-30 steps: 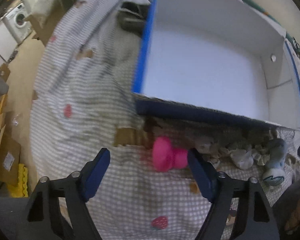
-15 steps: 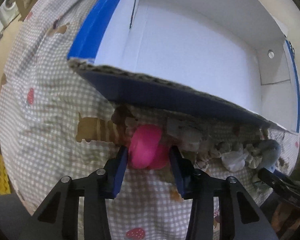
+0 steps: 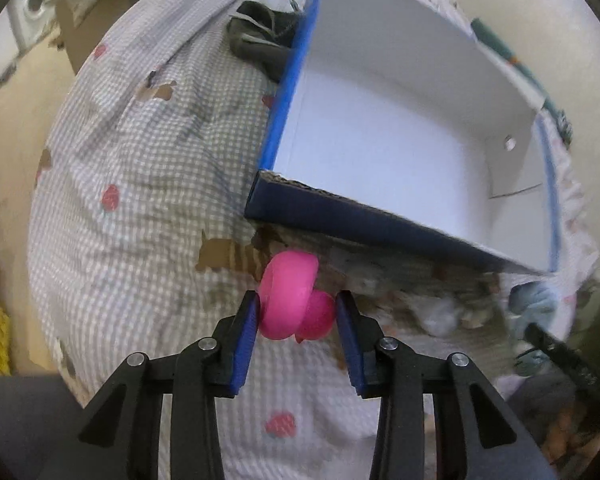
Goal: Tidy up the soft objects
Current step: 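Grasp the pink rubber duck with the left gripper while the right grasps the blue plush, then carry both toys into the white box and open both grippers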
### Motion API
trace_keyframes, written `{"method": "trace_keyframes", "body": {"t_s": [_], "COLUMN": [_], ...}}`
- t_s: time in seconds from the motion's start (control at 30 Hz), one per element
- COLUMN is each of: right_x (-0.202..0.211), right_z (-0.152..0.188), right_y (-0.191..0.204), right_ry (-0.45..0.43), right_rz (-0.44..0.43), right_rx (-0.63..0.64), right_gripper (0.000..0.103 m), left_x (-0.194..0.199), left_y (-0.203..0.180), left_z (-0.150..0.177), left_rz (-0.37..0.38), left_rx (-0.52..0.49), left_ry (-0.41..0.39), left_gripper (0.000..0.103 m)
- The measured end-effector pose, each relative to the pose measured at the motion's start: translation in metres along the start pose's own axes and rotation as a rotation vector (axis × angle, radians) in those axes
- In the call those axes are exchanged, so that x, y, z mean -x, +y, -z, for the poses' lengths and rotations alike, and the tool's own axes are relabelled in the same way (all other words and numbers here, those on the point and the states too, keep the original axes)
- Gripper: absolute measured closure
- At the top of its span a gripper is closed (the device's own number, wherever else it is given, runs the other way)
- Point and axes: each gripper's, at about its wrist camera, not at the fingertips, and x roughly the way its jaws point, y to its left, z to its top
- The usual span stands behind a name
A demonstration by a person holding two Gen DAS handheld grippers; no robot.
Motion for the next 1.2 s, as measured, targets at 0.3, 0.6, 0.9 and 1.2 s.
{"method": "trace_keyframes", "body": {"t_s": [0.3,0.6,0.9,1.2], "right_x": [0.074,0.077,0.077,0.052], "right_z": [0.001,-0.033,-0.037,-0.07], "right_y": [0.026,0.052,0.044,0.06], "right_ry": [-0.078,-0.135,-0.13,-0.13], "right_rz": [-0.101,-0.138,-0.123,-0.152], "right_rx": [0.085,0.146,0.109,0.139], "right_gripper": [0.066,0.066,0.066,0.066], "left_x": [0.102,0.111,0.091,0.078], "left_y": [0.005,-0.008,-0.039,-0.047], "left_z": [0.0,-0.038,-0.045,-0.066], "left_rz": [0.05,-0.091,-0.072,-0.098], "left_rx": [-0.001,-0.117,-0.19,-0.195], "left_ry": [-0.138,-0.267,-0.24,-0.236], "left_gripper": [0.067,0.067,0.067,0.068]}}
